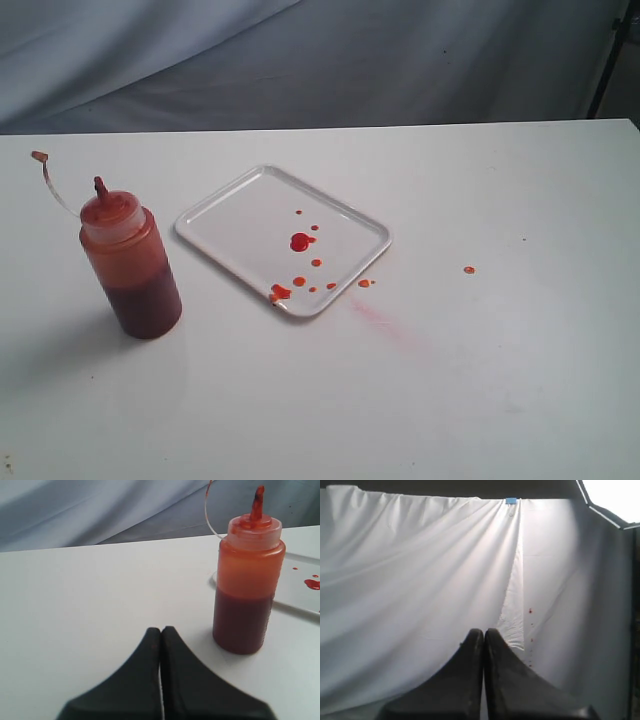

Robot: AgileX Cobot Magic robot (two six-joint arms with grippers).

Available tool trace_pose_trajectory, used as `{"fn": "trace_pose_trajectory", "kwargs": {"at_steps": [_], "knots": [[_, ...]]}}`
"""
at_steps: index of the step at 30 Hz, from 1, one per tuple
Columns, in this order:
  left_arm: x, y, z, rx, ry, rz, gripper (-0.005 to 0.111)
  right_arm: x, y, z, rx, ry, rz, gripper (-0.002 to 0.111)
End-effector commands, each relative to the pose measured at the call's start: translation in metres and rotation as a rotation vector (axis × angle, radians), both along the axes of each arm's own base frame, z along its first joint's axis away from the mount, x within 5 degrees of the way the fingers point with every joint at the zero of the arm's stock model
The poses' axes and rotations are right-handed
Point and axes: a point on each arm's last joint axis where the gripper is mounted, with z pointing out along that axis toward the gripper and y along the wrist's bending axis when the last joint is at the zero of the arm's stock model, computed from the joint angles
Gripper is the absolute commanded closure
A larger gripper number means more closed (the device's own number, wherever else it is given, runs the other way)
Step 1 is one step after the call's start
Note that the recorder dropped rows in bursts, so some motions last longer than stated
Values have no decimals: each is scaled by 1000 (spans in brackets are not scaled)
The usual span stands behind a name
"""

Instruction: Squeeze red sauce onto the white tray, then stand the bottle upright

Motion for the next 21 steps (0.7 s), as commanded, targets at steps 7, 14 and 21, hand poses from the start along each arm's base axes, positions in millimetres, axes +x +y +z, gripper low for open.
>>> {"fn": "trace_pose_trajectory", "kwargs": {"at_steps": [7, 14, 21], "knots": [[0, 0, 0, -11, -13, -3, 107, -31, -28, -15, -110, 195, -237, 108], [0, 0, 0, -11, -13, -3, 107, -49, -35, -28, -102, 308, -386, 108], [0, 0, 0, -11, -13, -3, 107, -48, -37, -52, -87, 415, -421, 108]]}}
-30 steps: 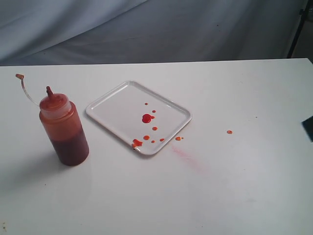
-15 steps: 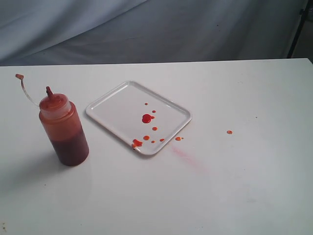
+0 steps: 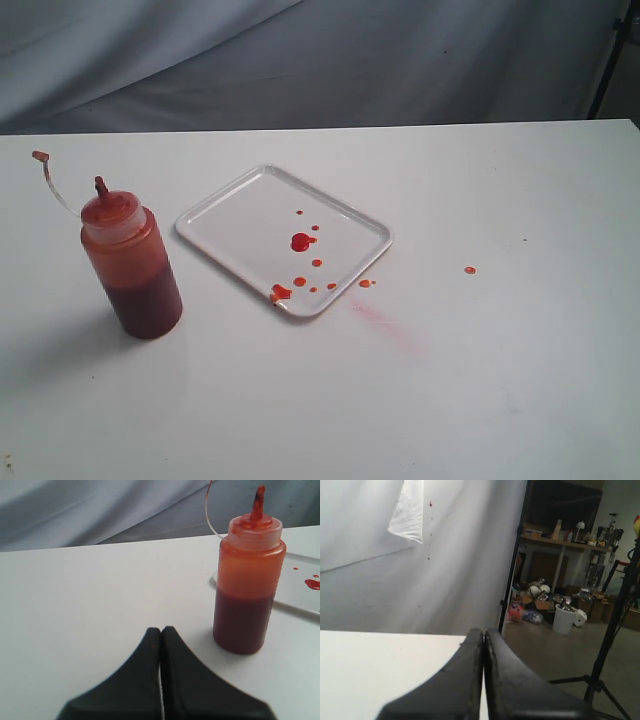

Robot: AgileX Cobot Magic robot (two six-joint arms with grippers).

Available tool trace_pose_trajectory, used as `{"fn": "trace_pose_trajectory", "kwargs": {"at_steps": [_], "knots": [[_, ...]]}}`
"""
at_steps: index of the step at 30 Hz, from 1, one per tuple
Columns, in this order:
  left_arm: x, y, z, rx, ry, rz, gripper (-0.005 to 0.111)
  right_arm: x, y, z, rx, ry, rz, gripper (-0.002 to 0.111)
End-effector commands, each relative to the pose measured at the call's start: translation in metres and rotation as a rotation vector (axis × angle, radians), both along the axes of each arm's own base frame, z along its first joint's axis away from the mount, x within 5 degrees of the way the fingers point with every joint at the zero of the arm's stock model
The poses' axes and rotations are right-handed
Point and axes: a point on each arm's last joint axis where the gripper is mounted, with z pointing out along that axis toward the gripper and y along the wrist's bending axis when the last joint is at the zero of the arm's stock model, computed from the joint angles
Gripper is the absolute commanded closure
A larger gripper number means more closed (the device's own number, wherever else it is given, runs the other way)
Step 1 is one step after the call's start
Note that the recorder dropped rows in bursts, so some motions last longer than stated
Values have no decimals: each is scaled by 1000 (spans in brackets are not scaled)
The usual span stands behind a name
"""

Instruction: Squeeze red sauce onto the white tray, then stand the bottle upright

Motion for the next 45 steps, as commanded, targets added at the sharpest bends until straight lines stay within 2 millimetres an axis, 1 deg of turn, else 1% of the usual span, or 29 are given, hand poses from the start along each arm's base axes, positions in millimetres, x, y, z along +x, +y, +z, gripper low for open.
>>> {"fn": "trace_pose_trajectory", "kwargs": {"at_steps": [1, 4, 8, 16, 18, 20, 28, 31, 35, 39, 42, 45], "knots": [[0, 0, 0, -11, -13, -3, 107, 3, -1, -23, 15, 83, -6, 108], [0, 0, 0, -11, -13, -3, 107, 5, -1, -39, 26, 128, -5, 108], [0, 0, 0, -11, -13, -3, 107, 6, -2, -51, 33, 155, -7, 108], [0, 0, 0, -11, -13, -3, 107, 6, -2, -52, 11, 157, -13, 108], [0, 0, 0, -11, -13, -3, 107, 6, -3, -55, 20, 186, -19, 108], [0, 0, 0, -11, -13, -3, 107, 6, -3, -55, 52, 179, -25, 108], [0, 0, 0, -11, -13, -3, 107, 4, -4, -56, 48, 186, -39, 108], [0, 0, 0, -11, -13, -3, 107, 4, -4, -57, 74, 185, -36, 108], [0, 0, 0, -11, -13, -3, 107, 3, -4, -61, 75, 233, -39, 108], [0, 0, 0, -11, -13, -3, 107, 1, -4, -71, 66, 358, -40, 108], [0, 0, 0, -11, -13, -3, 107, 0, -2, -71, 57, 355, -12, 108], [0, 0, 0, -11, -13, -3, 107, 1, 2, -70, 67, 341, 56, 108]]}}
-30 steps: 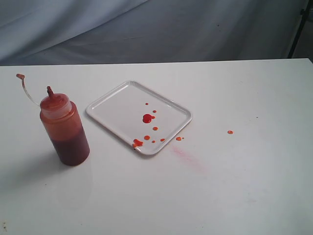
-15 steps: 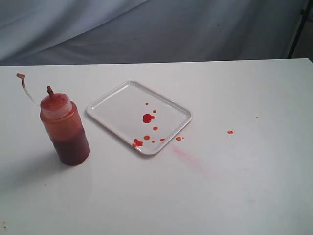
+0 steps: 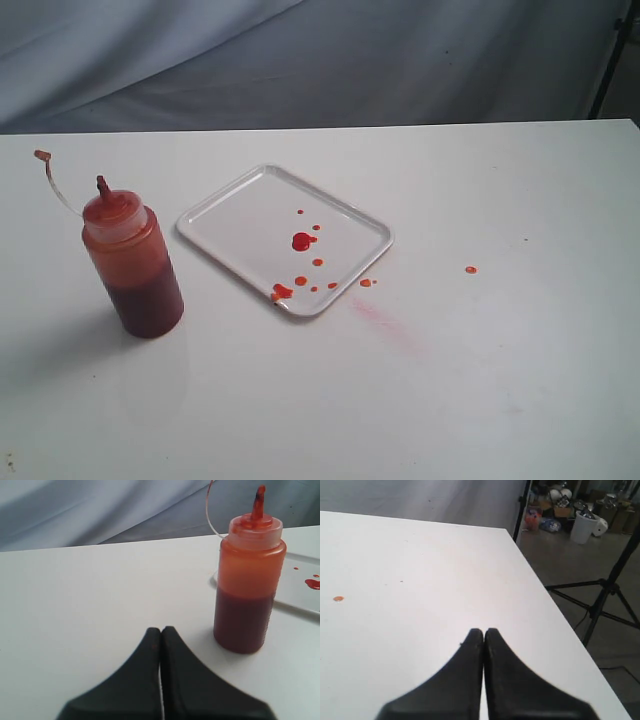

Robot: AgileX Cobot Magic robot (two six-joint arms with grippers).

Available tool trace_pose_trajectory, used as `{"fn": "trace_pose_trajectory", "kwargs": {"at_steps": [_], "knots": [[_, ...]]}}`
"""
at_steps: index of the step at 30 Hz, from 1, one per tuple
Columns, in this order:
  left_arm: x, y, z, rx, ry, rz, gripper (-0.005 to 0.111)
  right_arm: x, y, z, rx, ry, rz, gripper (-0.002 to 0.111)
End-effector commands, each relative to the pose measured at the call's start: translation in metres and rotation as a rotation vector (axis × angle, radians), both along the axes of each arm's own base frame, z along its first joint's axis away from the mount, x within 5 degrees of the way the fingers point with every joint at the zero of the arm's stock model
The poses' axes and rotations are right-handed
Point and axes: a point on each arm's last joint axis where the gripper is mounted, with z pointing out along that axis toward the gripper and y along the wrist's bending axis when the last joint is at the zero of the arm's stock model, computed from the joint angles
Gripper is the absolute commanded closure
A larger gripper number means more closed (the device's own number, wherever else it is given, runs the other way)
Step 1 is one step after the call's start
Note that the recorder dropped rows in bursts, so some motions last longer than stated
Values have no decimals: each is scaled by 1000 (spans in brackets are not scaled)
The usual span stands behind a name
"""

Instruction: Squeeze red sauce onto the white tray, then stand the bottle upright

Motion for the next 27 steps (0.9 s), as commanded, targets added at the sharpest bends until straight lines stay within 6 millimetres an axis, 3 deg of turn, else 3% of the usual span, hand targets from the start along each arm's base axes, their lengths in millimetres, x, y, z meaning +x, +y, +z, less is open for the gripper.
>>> {"fn": "trace_pose_trajectory", "kwargs": {"at_steps": [1, 27], "knots": [[0, 0, 0, -11, -13, -3, 107, 0, 6, -1, 11, -5, 96, 108], [0, 0, 0, -11, -13, -3, 107, -1, 11, 0, 70, -33, 173, 108]]}}
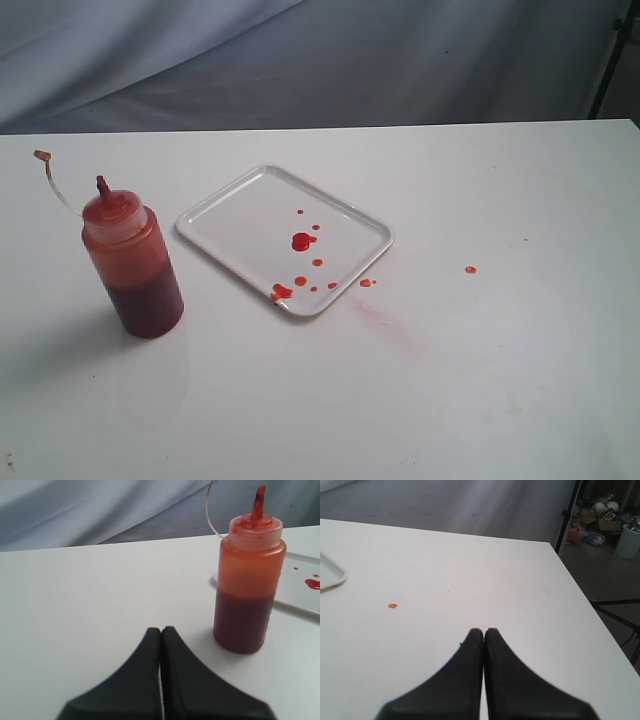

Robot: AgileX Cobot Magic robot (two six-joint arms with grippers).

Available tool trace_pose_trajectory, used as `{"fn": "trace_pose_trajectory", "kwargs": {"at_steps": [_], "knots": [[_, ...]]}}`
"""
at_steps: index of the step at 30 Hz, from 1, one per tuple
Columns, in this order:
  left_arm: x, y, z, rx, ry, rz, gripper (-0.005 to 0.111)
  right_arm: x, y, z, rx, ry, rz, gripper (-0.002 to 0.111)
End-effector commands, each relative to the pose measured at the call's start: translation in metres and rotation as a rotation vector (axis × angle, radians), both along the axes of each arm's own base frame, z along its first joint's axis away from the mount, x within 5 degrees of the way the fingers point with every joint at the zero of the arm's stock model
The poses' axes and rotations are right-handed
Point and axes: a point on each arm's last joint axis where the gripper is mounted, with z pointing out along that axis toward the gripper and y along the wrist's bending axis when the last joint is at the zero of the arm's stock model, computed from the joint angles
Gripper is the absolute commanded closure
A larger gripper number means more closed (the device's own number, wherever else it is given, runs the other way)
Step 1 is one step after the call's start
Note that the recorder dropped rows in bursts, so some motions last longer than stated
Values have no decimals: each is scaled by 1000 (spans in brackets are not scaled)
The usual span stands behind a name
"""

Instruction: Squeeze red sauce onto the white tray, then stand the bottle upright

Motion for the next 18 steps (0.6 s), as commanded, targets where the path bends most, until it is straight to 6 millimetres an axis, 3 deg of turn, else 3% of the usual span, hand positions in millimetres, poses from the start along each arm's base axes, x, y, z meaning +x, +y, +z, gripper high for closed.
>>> {"fn": "trace_pose_trajectory", "kwargs": {"at_steps": [1, 18], "knots": [[0, 0, 0, -11, -13, -3, 107, 0, 2, -1, 21, -1, 26, 108], [0, 0, 0, -11, -13, -3, 107, 0, 2, -1, 9, -4, 30, 108]]}}
